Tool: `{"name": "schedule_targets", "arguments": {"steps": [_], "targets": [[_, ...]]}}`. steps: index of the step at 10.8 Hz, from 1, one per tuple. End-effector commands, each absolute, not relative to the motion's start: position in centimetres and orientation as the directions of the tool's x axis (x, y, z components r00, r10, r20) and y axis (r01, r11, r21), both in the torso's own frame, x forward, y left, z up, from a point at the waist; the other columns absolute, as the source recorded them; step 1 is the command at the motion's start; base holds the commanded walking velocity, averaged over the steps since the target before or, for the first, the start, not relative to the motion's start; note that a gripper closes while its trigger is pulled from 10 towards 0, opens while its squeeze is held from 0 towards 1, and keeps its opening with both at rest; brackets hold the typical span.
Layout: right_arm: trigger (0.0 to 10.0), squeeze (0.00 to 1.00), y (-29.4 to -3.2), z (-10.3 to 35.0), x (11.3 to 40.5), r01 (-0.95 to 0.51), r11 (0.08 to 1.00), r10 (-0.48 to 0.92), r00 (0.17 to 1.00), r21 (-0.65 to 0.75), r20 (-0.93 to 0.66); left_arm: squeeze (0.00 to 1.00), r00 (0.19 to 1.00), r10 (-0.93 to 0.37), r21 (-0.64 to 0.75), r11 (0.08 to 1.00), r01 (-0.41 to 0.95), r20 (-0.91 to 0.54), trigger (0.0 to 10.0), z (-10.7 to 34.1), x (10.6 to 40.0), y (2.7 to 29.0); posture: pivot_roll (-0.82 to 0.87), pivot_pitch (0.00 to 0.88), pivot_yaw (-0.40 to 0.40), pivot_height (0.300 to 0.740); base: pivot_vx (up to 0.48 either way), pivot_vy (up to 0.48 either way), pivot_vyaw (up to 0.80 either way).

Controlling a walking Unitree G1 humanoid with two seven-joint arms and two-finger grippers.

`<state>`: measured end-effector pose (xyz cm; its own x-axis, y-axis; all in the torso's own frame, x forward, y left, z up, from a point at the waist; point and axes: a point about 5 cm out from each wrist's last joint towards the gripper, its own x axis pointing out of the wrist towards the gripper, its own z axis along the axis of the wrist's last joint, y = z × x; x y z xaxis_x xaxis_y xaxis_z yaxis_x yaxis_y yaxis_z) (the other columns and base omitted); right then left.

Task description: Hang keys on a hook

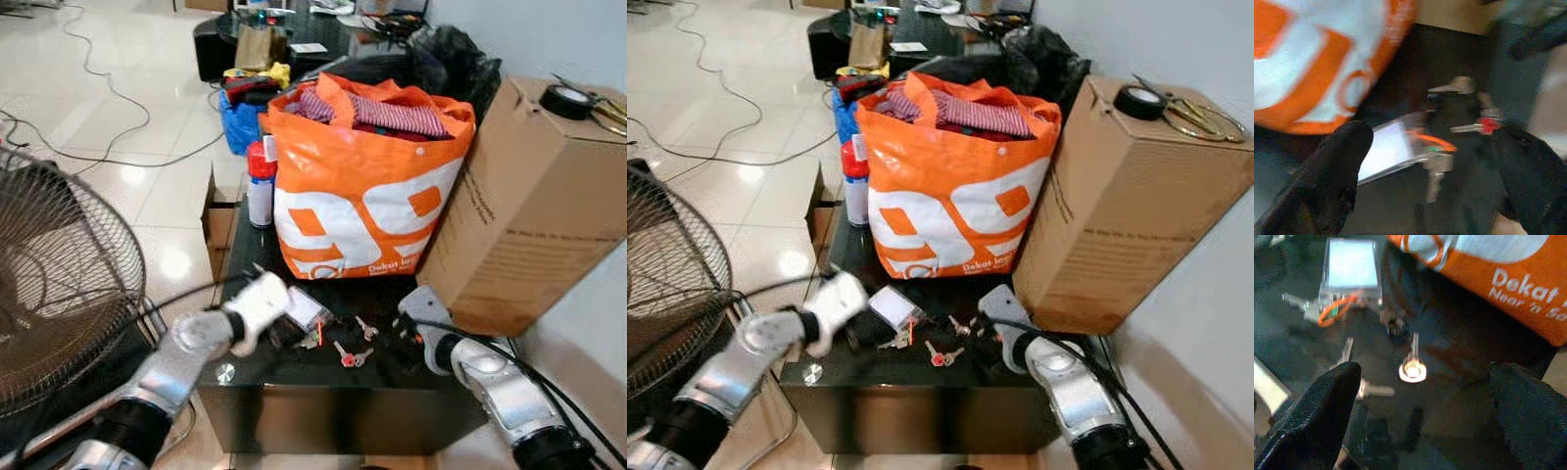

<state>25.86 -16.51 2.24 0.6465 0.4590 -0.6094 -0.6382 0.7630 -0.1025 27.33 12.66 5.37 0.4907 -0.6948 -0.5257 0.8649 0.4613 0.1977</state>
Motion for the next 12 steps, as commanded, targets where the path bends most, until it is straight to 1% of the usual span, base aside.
{"name": "schedule_targets", "arguments": {"steps": [1, 2, 3, 4, 5, 6, 8, 9, 10, 11, 12], "targets": [[10.0, 0.0, -16.8, 2.4, 26.1, -0.663, 0.736, 0.459, 0.638, -0.139, -0.618, 0.34, 0.448, -0.697, 0.196, 0.414, 0.889, -0.56, 10.0, 5.0, 27.2, 12.5, -0.19, 0.0, -0.05, 0.74, 0.0, 0.0, 0.0], [10.0, 0.0, -16.8, 2.2, 26.2, -0.651, 0.741, 0.438, 0.655, -0.165, -0.616, 0.29, 0.433, -0.669, 0.211, 0.39, 0.896, -0.604, 10.0, 4.3, 26.9, 12.9, -0.2, 0.0, -0.053, 0.74, 0.0, 0.0, 0.0], [10.0, 0.0, -16.3, 1.6, 26.0, -0.642, 0.754, 0.445, 0.656, -0.14, -0.61, 0.18, 0.418, -0.655, 0.225, 0.361, 0.905, -0.629, 10.0, 3.7, 26.3, 13.4, -0.2, 0.0, -0.055, 0.74, 0.0, 0.0, 0.0], [10.0, 0.0, -15.8, 1.1, 25.5, -0.679, 0.725, 0.48, 0.616, -0.114, -0.624, 0.08, 0.409, -0.67, 0.199, 0.369, 0.908, -0.62, 10.0, 3.8, 26.1, 13.3, -0.2, 0.0, -0.055, 0.74, 0.0, 0.0, 0.0], [10.0, 0.0, -15.2, 0.3, 24.8, -0.724, 0.683, 0.503, 0.567, -0.103, -0.653, 0.0, 0.395, -0.659, 0.199, 0.355, 0.914, -0.64, 10.0, 3.5, 25.8, 13.6, -0.2, 0.0, -0.057, 0.74, 0.0, 0.0, 0.0], [10.0, 0.0, -14.8, -0.3, 24.5, -0.742, 0.663, 0.507, 0.544, -0.101, -0.669, 0.0, 0.394, -0.647, 0.201, 0.353, 0.914, -0.653, 10.0, 3.3, 25.7, 14.1, -0.2, 0.0, -0.06, 0.74, 0.0, 0.0, 0.0], [10.0, 0.0, -13.3, -0.9, 24.5, -0.744, 0.659, 0.518, 0.555, -0.11, -0.651, 0.0, 0.409, -0.617, 0.227, 0.355, 0.907, -0.672, 10.0, 3.5, 25.4, 15.4, -0.17, 0.0, -0.089, 0.74, 0.0, 0.0, 0.0], [8.2, 0.0, -12.6, -1.2, 24.5, -0.75, 0.654, 0.528, 0.547, -0.1, -0.65, 0.0, 0.409, -0.615, 0.224, 0.358, 0.906, -0.674, 10.0, 3.6, 25.3, 15.7, -0.16, 0.0, -0.095, 0.74, 0.0, 0.0, 0.0], [4.2, 0.0, -12.0, -1.6, 24.7, -0.753, 0.651, 0.529, 0.543, -0.1, -0.652, 0.0, 0.401, -0.616, 0.213, 0.357, 0.909, -0.678, 10.0, 3.7, 24.8, 16.0, -0.14, 0.0, -0.113, 0.74, 0.0, 0.0, 0.0], [0.6, 0.0, -11.7, -1.9, 24.8, -0.754, 0.649, 0.525, 0.541, -0.102, -0.657, 0.0, 0.393, -0.617, 0.207, 0.353, 0.912, -0.682, 10.0, 3.7, 24.5, 16.0, -0.13, 0.0, -0.122, 0.74, 0.0, 0.0, 0.0], [0.0, 0.0, -11.7, -2.0, 24.9, -0.755, 0.647, 0.523, 0.537, -0.101, -0.662, 0.0, 0.403, -0.611, 0.212, 0.363, 0.907, -0.682, 10.0, 3.7, 24.5, 16.1, -0.13, 0.0, -0.125, 0.74, 0.0, 0.0, 0.0]]}}
